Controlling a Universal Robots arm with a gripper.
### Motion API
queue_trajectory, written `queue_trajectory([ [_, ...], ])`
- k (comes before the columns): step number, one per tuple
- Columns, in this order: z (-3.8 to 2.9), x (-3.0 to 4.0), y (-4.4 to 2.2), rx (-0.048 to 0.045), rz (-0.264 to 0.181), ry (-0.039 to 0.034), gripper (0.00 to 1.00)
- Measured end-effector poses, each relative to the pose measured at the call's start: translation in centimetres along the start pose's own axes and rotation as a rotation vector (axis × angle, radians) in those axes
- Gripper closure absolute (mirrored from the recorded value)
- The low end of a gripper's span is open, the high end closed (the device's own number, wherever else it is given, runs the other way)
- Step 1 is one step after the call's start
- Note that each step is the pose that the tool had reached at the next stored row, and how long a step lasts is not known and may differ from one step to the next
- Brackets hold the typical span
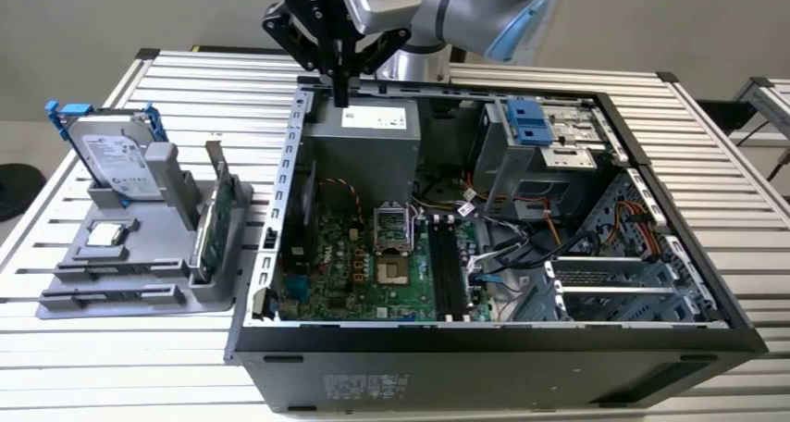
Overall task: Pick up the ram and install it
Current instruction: 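Reach for the ram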
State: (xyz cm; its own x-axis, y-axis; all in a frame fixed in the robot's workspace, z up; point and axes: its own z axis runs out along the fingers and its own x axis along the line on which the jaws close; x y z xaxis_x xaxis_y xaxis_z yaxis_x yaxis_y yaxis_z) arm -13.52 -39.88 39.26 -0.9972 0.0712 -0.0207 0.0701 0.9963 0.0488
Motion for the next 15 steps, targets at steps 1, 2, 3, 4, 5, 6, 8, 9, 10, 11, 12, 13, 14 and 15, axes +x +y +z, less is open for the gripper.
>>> queue_trajectory([
  [1,0.00,0.04,0.00,0.0000,0.000,0.0000,1.00],
  [2,0.00,0.08,-0.01,-0.0001,0.000,0.0000,1.00],
  [3,0.00,0.11,-0.01,0.0000,0.000,0.0000,1.00],
  [4,0.00,0.15,-0.01,0.0000,0.000,0.0000,1.00],
  [5,-0.01,0.18,-0.01,0.0000,0.000,0.0000,1.00],
  [6,0.00,0.22,-0.02,0.0000,0.000,0.0000,1.00],
  [8,-0.01,0.29,-0.02,0.0000,0.000,0.0000,1.00],
  [9,0.00,0.33,-0.03,-0.0001,0.000,-0.0001,1.00],
  [10,-0.01,0.36,-0.03,0.0000,0.000,0.0000,1.00],
  [11,-0.01,0.40,-0.03,-0.0001,0.000,0.0000,1.00],
  [12,-0.01,0.44,-0.03,-0.0001,0.000,0.0000,1.00],
  [13,-0.01,0.47,-0.03,-0.0001,0.000,0.0000,1.00],
  [14,-0.01,0.51,-0.04,0.0000,0.000,0.0000,1.00],
  [15,-0.02,0.55,-0.04,0.0000,0.000,0.0000,1.00],
])
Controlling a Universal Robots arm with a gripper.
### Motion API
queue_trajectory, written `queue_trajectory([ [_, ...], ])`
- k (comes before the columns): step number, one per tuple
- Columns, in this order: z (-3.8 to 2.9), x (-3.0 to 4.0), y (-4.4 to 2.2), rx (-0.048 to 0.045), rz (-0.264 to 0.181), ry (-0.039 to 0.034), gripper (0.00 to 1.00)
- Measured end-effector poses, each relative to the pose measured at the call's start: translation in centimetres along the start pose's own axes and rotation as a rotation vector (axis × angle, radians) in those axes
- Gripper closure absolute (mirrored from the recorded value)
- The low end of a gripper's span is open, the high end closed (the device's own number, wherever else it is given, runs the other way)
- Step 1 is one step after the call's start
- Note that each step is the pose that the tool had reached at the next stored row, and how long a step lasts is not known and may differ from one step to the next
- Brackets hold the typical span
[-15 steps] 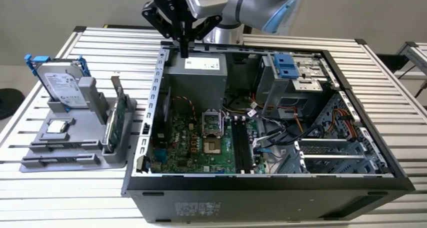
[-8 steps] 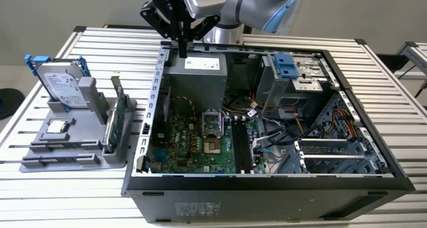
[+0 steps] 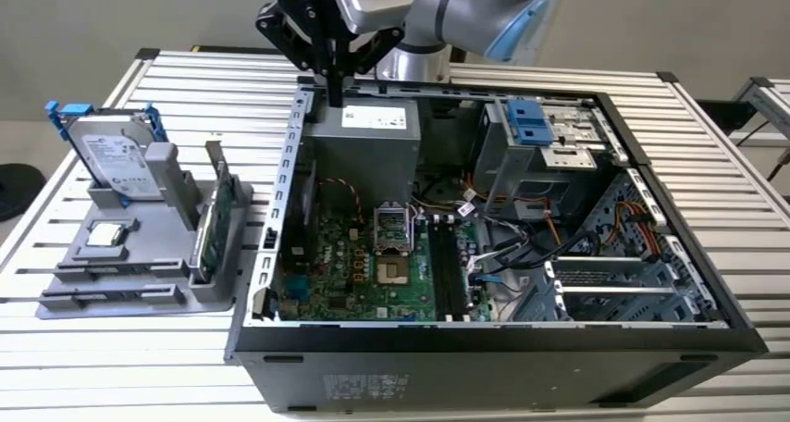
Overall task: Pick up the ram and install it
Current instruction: 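Reach for the ram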
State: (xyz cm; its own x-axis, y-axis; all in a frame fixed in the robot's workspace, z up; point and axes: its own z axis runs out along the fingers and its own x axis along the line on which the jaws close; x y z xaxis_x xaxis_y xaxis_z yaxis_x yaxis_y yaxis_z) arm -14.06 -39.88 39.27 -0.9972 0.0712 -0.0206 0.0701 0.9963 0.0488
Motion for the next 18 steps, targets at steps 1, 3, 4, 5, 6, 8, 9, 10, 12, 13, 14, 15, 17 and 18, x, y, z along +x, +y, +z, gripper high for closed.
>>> queue_trajectory([
  [1,0.00,0.04,0.00,-0.0001,0.000,0.0000,1.00],
  [3,0.00,0.11,-0.01,-0.0001,0.000,-0.0001,1.00],
  [4,0.00,0.14,-0.01,0.0000,0.000,0.0000,1.00],
  [5,0.00,0.17,-0.01,-0.0001,0.000,0.0000,1.00],
  [6,0.00,0.21,-0.01,-0.0002,0.000,-0.0001,1.00],
  [8,0.00,0.27,-0.02,0.0000,0.000,0.0000,1.00],
  [9,0.00,0.30,-0.02,-0.0001,0.000,0.0000,1.00],
  [10,-0.01,0.33,-0.02,0.0000,0.000,0.0000,1.00],
  [12,0.00,0.40,-0.03,-0.0001,0.000,-0.0001,1.00],
  [13,0.00,0.43,-0.03,-0.0002,0.000,-0.0001,1.00],
  [14,-0.01,0.46,-0.03,-0.0001,0.000,-0.0001,1.00],
  [15,-0.01,0.50,-0.03,-0.0001,0.000,0.0000,1.00],
  [17,-0.01,0.58,-0.04,-0.0001,0.000,0.0000,1.00],
  [18,-0.01,0.64,-0.05,-0.0001,0.000,0.0000,1.00],
])
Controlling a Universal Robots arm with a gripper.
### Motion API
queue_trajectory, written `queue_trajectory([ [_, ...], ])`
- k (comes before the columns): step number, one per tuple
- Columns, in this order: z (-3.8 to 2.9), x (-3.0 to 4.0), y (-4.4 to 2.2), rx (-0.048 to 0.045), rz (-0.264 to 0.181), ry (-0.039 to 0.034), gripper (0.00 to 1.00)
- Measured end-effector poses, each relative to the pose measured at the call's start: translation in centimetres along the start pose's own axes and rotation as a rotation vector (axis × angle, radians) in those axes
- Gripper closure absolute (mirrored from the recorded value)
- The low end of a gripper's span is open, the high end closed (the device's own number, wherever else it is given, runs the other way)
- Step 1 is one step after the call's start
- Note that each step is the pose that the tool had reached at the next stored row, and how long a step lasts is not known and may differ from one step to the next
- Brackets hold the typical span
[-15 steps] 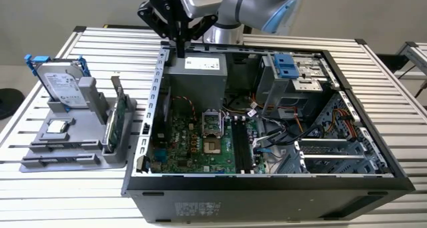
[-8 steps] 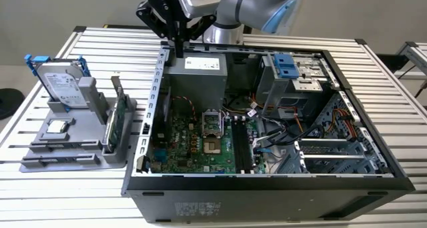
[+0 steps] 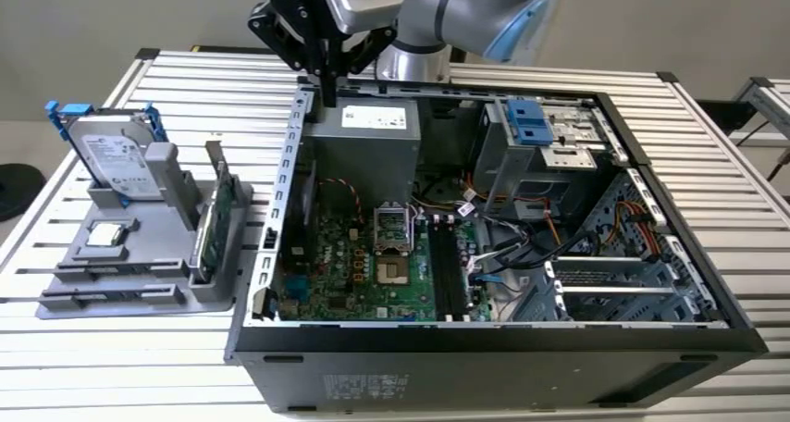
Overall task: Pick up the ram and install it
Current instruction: 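Reach for the ram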
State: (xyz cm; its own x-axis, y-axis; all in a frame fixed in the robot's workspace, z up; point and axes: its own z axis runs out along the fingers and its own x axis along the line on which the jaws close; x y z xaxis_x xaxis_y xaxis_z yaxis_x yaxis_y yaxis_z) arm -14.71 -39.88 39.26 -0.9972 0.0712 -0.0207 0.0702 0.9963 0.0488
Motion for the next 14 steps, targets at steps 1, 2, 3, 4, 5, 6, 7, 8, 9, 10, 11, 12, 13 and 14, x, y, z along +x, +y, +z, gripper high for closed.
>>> queue_trajectory([
  [1,0.00,0.07,-0.01,0.0000,0.000,0.0000,1.00],
  [2,0.00,0.14,-0.01,0.0000,0.000,0.0000,1.00],
  [3,0.00,0.22,-0.01,-0.0001,0.000,-0.0001,1.00],
  [4,-0.01,0.30,-0.02,0.0000,0.000,0.0000,1.00],
  [5,-0.01,0.38,-0.02,0.0000,0.000,0.0000,1.00],
  [6,-0.01,0.46,-0.03,-0.0001,0.000,-0.0001,1.00],
  [7,-0.01,0.54,-0.03,0.0000,0.000,0.0000,1.00],
  [8,-0.01,0.62,-0.04,0.0000,0.000,-0.0001,1.00],
  [9,-0.01,0.70,-0.05,-0.0001,0.000,-0.0001,1.00],
  [10,-0.02,0.78,-0.05,0.0000,0.000,0.0000,1.00],
  [11,-0.02,0.86,-0.06,0.0001,0.000,0.0000,1.00],
  [12,-0.02,0.93,-0.06,-0.0001,0.000,0.0000,1.00],
  [13,-0.02,1.00,-0.07,0.0000,0.000,0.0000,1.00],
  [14,-0.03,1.07,-0.07,0.0000,0.000,0.0000,1.00],
])
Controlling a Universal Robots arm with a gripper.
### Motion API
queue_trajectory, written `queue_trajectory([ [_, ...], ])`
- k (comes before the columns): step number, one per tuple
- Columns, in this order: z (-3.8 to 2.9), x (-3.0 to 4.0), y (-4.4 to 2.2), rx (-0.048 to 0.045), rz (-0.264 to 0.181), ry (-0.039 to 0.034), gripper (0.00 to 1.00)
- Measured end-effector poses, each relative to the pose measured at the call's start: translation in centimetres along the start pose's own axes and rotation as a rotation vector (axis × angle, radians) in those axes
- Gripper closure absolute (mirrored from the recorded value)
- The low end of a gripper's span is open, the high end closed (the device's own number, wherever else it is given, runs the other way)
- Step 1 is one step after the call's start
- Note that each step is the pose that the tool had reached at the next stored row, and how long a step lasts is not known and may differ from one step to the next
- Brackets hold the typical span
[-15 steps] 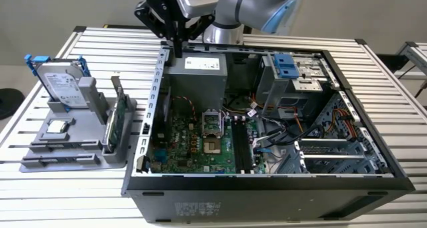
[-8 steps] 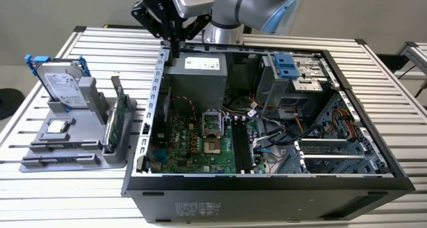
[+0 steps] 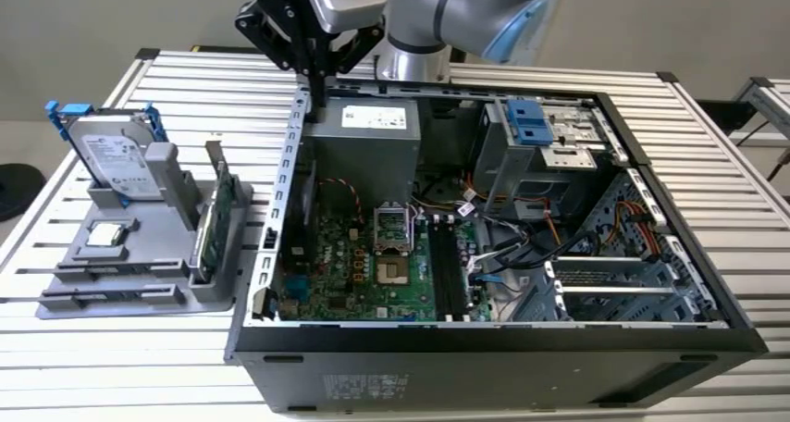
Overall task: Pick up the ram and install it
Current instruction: 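Reach for the ram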
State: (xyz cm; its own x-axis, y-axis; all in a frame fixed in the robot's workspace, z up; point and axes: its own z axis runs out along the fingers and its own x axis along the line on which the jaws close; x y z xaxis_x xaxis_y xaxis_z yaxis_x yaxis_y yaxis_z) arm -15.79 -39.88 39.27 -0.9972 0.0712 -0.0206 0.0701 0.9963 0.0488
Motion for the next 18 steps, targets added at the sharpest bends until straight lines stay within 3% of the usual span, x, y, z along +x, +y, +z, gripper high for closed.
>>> queue_trajectory([
  [18,-0.02,1.23,-0.09,-0.0001,0.000,-0.0001,1.00],
])
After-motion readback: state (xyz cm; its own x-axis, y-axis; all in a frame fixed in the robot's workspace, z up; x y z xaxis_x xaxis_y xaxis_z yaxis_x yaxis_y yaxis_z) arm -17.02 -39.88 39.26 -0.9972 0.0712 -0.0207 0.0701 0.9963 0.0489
